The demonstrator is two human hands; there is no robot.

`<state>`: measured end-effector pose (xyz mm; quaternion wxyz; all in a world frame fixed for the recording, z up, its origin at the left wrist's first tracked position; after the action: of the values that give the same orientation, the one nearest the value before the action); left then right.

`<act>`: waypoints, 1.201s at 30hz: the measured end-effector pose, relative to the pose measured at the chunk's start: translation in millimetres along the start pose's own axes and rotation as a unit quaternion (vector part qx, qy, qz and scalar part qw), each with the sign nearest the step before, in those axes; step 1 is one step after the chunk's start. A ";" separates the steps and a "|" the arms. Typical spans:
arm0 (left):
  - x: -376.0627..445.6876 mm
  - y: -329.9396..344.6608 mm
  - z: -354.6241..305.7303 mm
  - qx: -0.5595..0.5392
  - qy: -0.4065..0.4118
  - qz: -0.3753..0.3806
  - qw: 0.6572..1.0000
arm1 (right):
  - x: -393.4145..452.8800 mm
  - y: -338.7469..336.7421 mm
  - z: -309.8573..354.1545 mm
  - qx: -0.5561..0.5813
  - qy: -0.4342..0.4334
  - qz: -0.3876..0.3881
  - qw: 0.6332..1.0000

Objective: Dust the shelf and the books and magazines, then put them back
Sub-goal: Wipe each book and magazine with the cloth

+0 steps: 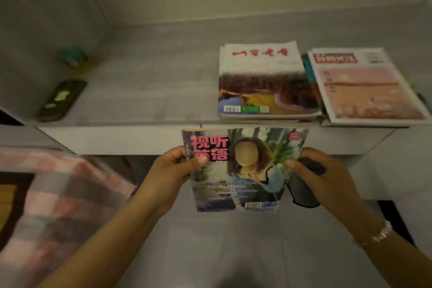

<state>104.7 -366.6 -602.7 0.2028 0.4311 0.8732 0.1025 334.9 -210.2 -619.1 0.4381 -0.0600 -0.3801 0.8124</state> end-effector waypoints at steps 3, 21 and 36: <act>-14.9 26.7 -75.8 0.006 0.007 0.006 1.000 | 21.7 -47.2 57.4 0.012 0.011 -0.006 1.000; -14.8 117.9 -205.3 0.076 -0.104 0.173 0.976 | 64.7 -186.2 154.3 0.168 0.191 -0.095 0.962; 102.0 258.4 -66.6 -0.003 -0.122 -0.073 0.990 | 157.8 -248.5 -38.4 0.106 0.278 0.065 0.953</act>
<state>203.3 -129.0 -478.6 0.3165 0.3746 0.8707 0.0366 420.9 12.3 -442.4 0.4764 -0.2614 -0.1506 0.8258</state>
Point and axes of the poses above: each hand's wrist, its own x-axis towards the middle knuckle, its own y-axis out of the palm, z = x × y, the point moved 2 cm from there along x, towards the middle knuckle, and after that the axes turned 14 degrees about -x, right-handed, at the moved point
